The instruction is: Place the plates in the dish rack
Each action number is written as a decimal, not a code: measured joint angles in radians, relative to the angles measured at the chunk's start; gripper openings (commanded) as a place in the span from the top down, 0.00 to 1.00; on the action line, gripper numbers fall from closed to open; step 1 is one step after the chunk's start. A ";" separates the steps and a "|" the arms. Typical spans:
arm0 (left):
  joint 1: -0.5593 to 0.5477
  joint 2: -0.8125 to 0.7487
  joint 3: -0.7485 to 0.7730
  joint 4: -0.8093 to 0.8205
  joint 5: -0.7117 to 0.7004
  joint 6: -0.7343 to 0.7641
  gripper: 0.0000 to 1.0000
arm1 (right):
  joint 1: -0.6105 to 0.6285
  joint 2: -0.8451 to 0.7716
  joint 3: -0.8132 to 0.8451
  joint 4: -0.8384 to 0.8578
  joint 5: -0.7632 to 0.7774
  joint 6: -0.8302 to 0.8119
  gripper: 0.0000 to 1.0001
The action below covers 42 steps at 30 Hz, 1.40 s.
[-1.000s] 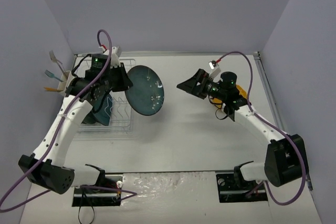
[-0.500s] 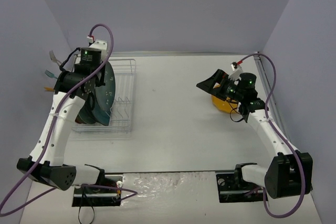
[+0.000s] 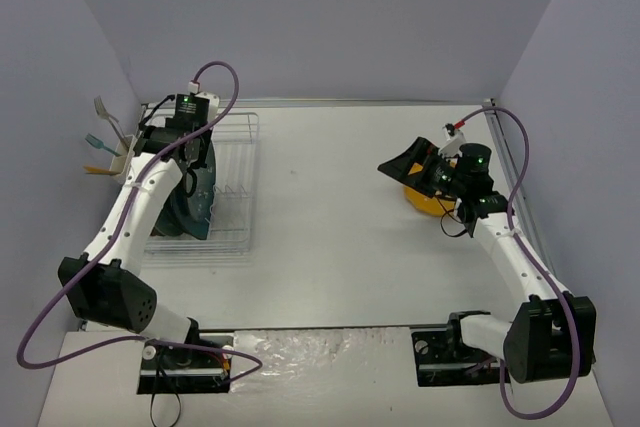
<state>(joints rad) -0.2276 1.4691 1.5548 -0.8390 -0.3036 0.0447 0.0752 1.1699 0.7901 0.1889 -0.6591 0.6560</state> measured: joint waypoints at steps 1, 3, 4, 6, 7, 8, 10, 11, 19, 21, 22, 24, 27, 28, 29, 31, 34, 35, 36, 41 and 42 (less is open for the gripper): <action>0.000 0.000 -0.014 0.007 0.007 0.000 1.00 | -0.003 -0.002 -0.003 0.000 0.000 0.000 0.00; 0.000 -0.001 -0.053 0.027 0.016 -0.006 1.00 | -0.009 -0.002 -0.009 0.000 0.001 -0.001 0.00; 0.000 -0.003 -0.076 0.038 0.022 -0.011 1.00 | -0.011 -0.002 -0.012 -0.001 0.002 -0.001 0.00; 0.000 -0.003 -0.126 0.062 0.034 -0.023 1.00 | -0.011 -0.002 -0.014 -0.005 0.004 -0.002 0.00; 0.000 -0.003 -0.148 0.074 0.039 -0.028 1.00 | -0.012 -0.002 -0.014 -0.007 0.006 -0.002 0.00; -0.001 -0.003 -0.166 0.086 0.044 -0.032 1.00 | -0.014 -0.002 -0.015 -0.007 0.006 -0.002 0.00; 0.000 -0.003 -0.180 0.106 0.049 -0.039 0.96 | -0.016 -0.002 -0.016 -0.007 0.011 -0.003 0.00; 0.000 -0.003 -0.182 0.109 0.049 -0.045 0.91 | -0.017 -0.002 -0.019 -0.007 0.017 -0.002 0.00; 0.001 -0.024 -0.194 0.142 0.030 -0.072 0.57 | -0.030 -0.010 -0.068 -0.013 0.092 0.000 0.00; 0.001 -0.036 -0.194 0.143 0.022 -0.073 0.50 | -0.041 -0.012 -0.086 -0.016 0.116 0.000 0.00; 0.001 -0.042 -0.194 0.144 0.019 -0.074 0.46 | -0.047 -0.013 -0.095 -0.017 0.129 0.001 0.00; 0.001 -0.055 -0.193 0.143 0.017 -0.075 0.41 | -0.058 -0.015 -0.109 -0.018 0.157 0.005 0.00; 0.001 -0.072 -0.183 0.132 0.020 -0.075 0.31 | -0.064 -0.016 -0.117 -0.023 0.198 0.016 0.00; 0.001 -0.075 -0.169 0.125 0.025 -0.076 0.25 | -0.064 -0.016 -0.117 -0.025 0.215 0.021 0.00; 0.001 -0.077 -0.153 0.118 0.032 -0.076 0.23 | -0.065 -0.017 -0.117 -0.028 0.233 0.025 0.00; 0.001 -0.084 -0.120 0.111 0.051 -0.084 0.15 | -0.080 -0.017 -0.117 -0.044 0.275 0.035 0.00; 0.001 -0.112 -0.072 0.102 0.089 -0.099 0.04 | -0.114 -0.016 -0.116 -0.089 0.351 0.046 0.00; 0.001 -0.123 -0.060 0.100 0.103 -0.107 0.03 | -0.124 -0.015 -0.115 -0.106 0.378 0.048 0.00; 0.001 -0.140 -0.053 0.099 0.118 -0.113 0.03 | -0.133 -0.011 -0.108 -0.132 0.409 0.048 0.00; 0.004 -0.234 -0.038 0.071 0.208 -0.149 0.03 | -0.179 0.039 -0.052 -0.234 0.560 0.048 0.04; 0.005 -0.249 -0.036 0.066 0.223 -0.156 0.03 | -0.188 0.051 -0.046 -0.244 0.588 0.049 0.06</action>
<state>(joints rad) -0.2224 1.2204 1.5186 -0.7731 -0.0806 -0.1110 -0.1133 1.2204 0.7442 -0.0552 -0.0715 0.7047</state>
